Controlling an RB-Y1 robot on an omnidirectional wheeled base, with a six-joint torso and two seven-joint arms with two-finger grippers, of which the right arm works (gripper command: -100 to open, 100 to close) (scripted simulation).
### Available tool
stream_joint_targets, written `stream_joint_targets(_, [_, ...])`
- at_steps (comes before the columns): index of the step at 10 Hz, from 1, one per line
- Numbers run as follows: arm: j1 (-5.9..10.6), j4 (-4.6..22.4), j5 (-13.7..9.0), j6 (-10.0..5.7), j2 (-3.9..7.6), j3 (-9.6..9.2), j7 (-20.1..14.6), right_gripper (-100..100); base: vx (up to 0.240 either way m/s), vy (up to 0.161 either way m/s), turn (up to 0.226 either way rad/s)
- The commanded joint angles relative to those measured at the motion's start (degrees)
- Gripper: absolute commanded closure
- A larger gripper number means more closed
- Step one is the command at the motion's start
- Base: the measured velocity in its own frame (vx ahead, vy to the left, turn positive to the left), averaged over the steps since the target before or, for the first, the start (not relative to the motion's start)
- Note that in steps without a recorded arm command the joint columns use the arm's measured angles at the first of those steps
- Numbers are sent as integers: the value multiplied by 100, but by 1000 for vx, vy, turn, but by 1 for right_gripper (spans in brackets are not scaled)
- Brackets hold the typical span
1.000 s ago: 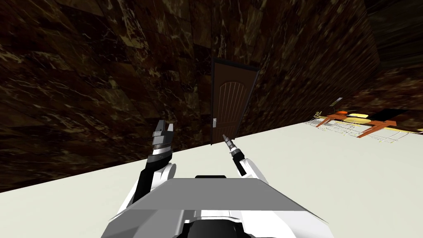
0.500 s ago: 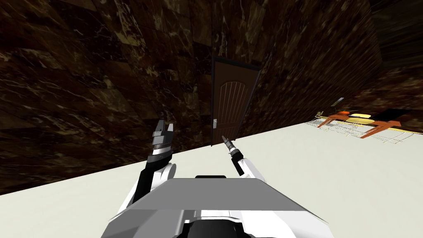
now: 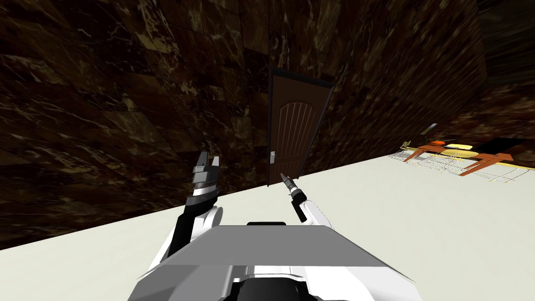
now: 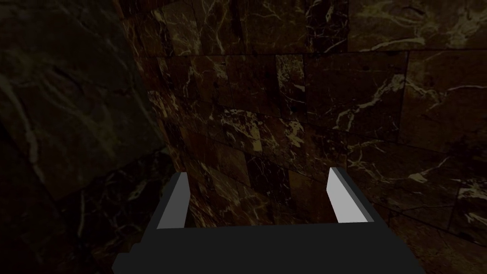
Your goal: Pull the door open
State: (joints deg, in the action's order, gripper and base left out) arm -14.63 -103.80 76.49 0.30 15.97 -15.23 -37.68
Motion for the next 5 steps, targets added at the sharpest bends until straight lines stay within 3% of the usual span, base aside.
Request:
stream_joint_targets(1, [19, 41, 171, 48, 18, -36, -67, -100, 67, 11, -1])
stream_joint_targets(5, [154, 300, 920, 355, 158, -224, -480, -100, 85, 13, 0])
